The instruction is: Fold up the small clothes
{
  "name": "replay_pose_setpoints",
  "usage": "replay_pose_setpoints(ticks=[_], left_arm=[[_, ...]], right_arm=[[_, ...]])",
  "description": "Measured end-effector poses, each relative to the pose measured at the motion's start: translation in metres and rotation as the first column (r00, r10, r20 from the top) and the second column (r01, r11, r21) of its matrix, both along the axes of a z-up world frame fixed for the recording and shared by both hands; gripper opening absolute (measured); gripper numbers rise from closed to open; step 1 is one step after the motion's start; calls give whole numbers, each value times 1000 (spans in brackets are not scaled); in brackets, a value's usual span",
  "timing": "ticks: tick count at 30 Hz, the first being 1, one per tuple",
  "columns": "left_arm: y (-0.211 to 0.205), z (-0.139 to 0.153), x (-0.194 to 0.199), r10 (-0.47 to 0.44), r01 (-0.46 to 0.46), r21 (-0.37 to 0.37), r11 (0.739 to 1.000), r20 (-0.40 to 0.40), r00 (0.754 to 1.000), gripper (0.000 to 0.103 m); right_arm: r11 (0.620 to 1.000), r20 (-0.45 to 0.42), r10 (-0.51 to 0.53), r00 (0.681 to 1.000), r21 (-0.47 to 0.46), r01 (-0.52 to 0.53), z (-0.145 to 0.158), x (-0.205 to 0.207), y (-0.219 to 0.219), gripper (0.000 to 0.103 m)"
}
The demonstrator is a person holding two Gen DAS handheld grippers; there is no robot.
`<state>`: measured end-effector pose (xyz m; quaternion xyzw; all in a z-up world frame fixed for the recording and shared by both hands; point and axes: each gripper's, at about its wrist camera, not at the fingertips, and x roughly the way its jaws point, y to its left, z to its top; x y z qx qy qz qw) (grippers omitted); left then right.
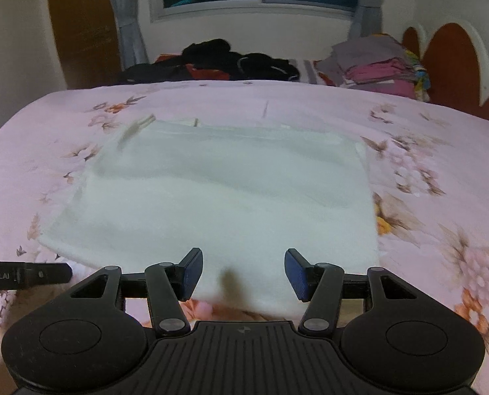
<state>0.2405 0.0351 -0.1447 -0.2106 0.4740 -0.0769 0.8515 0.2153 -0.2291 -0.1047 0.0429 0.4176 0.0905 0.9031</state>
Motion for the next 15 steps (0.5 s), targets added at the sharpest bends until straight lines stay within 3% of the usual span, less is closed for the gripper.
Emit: replay_pose_setpoints(ticks=[4,9,15], left_arm=[[5,-12,6,68,-65,-103,992,18,998,63],[9,-23,22,159,-149,-216,965,30,987,66],[6,-30,39,228,-202,-288,936,61,972,66]], right_arm=[[999,-13,23,1000,22,-23,-11,16,0,55],[998,-4,55,998,34,-55,-19,45,4,55],[998,29,54,998,39,-55,-26,88,15,55]])
